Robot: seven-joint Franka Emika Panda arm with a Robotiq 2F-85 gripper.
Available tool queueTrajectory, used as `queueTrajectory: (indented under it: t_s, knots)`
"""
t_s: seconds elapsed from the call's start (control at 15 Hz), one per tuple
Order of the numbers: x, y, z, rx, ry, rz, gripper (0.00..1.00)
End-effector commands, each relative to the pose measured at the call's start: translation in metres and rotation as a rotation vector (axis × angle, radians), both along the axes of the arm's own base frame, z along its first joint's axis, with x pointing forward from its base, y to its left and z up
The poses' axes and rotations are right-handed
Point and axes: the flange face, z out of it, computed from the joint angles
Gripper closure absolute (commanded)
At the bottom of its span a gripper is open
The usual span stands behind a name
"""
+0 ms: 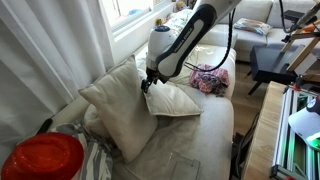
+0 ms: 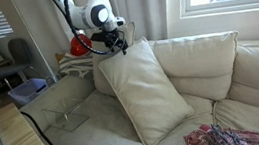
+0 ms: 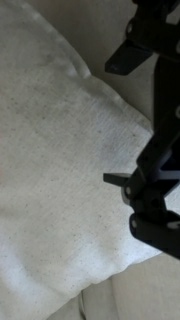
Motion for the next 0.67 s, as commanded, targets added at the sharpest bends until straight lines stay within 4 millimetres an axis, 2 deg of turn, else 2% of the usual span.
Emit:
queueTrajectory:
  t_s: [0.0, 0.13, 0.2, 0.4, 0.6]
  knots:
    - [0.009, 0.008, -0.015, 0.004, -0.004, -0.059, 0.02]
    - [0.011, 0.009, -0.02, -0.001, -0.007, -0.065, 0.26]
    - [0.012, 0.009, -0.022, -0.008, -0.005, -0.065, 0.32]
    - [0.013, 0.004, -0.026, -0.031, 0.006, -0.079, 0.58]
    - [0.012, -0.002, -0.028, -0.036, 0.029, -0.075, 0.79]
